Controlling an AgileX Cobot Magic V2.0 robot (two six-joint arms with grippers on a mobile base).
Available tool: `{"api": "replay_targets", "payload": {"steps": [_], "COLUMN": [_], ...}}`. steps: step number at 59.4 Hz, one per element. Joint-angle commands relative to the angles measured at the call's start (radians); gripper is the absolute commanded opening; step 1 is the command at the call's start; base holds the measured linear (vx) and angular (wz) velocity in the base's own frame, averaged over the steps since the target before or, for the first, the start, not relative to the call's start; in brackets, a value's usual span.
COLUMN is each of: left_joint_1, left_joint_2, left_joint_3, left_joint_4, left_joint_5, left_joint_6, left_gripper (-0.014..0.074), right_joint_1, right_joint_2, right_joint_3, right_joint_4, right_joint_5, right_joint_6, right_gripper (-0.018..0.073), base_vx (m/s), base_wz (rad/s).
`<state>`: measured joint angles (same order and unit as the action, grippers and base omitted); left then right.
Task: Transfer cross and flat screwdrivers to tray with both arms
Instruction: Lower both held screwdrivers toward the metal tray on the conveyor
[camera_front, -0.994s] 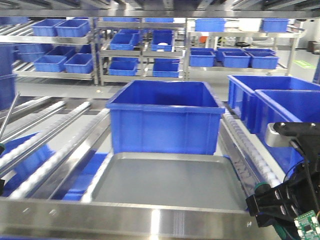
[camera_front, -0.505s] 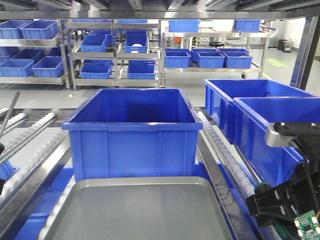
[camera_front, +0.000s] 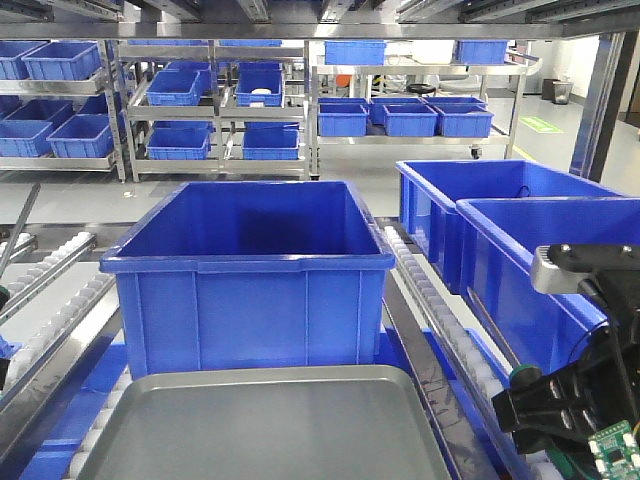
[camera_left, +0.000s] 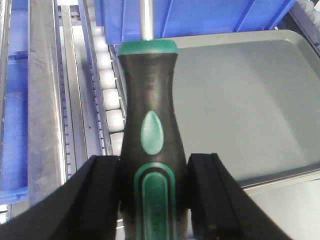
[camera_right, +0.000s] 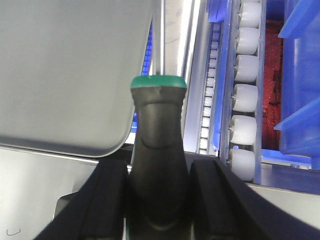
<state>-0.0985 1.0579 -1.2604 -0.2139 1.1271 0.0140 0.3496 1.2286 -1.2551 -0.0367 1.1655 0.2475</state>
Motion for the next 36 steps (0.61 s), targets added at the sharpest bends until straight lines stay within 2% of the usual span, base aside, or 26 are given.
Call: {"api": "replay_targets", "payload": {"steps": [1, 20, 31, 36], "left_joint_1": [-0.007, -0.007, -0.007, -0.007], "left_joint_2": [-0.019, -0.019, -0.019, -0.016], "left_joint_3": [-0.031, -0.031, -0.031, -0.028], "left_joint_4": [-0.023, -0.024, -0.024, -0.025], "left_joint_5": [-0.066, -0.068, -0.090, -0.134], "left_joint_6": [-0.006, -0.006, -0.006, -0.006], "left_gripper": [-0.0001, -0.0001, -0.0001, -0.0001], "right_joint_1": [-0.005, -0.005, -0.005, -0.005], "right_joint_2": [-0.026, -0.026, -0.026, -0.023], "right_joint_3": [-0.036, -0.036, -0.036, -0.036], "right_joint_4": [-0.008, 0.009, 0.022, 0.037], "right_joint_5": [-0.053, -0.056, -0.063, -0.092], "right_joint_6": [-0.013, -0.013, -0.013, -0.016], "right_gripper": [-0.0009, -0.0009, -0.0009, -0.0009], "base_vx": [0.00, 0.00, 0.00, 0.00], "base_wz": [0.00, 0.00, 0.00, 0.00]}}
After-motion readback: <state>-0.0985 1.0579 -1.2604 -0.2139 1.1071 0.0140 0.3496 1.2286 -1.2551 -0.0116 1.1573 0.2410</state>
